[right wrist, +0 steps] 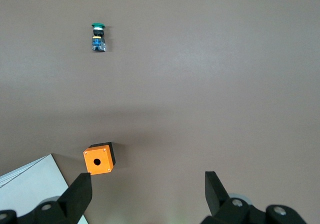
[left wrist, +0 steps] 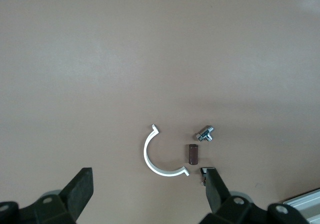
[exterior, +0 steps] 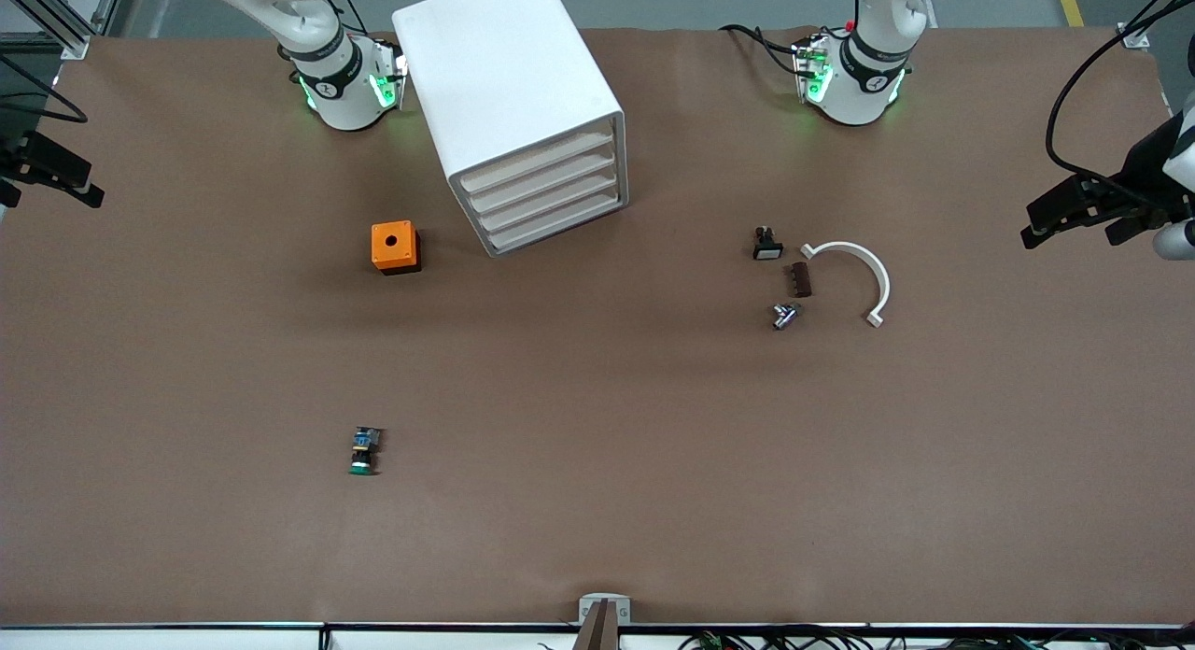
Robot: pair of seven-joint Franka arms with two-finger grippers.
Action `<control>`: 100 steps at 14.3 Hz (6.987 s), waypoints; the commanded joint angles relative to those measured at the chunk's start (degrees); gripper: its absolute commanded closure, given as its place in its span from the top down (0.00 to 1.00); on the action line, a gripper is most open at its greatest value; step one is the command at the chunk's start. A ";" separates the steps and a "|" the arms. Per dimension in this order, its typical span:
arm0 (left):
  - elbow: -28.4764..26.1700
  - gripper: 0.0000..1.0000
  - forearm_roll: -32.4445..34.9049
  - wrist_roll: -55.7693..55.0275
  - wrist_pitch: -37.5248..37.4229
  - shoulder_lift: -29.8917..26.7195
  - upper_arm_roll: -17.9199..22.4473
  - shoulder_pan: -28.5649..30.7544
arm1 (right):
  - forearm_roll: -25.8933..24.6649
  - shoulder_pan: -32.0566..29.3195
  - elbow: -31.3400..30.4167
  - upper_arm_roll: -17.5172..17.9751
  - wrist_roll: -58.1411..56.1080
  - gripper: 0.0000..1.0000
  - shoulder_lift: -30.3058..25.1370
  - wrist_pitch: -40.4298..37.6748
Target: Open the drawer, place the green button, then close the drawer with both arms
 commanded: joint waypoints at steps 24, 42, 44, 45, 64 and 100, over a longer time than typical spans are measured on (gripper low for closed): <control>8.16 1.00 -34.77 -76.77 -3.65 36.70 -2.26 -24.30 | 7.97 10.63 2.02 1.28 11.42 1.00 38.63 37.23; 7.46 0.67 -55.28 -117.51 -2.68 56.14 -10.61 -26.33 | 6.48 12.92 15.55 0.93 15.46 0.95 55.77 42.52; 7.54 0.66 -55.19 -121.55 -2.77 58.51 -12.10 -26.15 | 6.39 13.09 15.55 0.93 15.64 0.92 56.04 42.52; 7.54 0.63 -55.19 -121.83 -3.03 58.69 -13.06 -26.15 | 6.48 13.18 15.47 0.93 15.73 0.89 56.04 42.52; 6.40 0.09 -54.93 -128.60 -5.59 58.52 -14.66 -29.49 | 8.32 16.41 14.59 1.28 40.18 0.00 47.44 26.63; 17.30 0.99 -50.37 -67.11 2.84 53.43 -7.10 -17.71 | 9.64 58.70 -9.76 1.37 128.92 0.01 33.36 43.22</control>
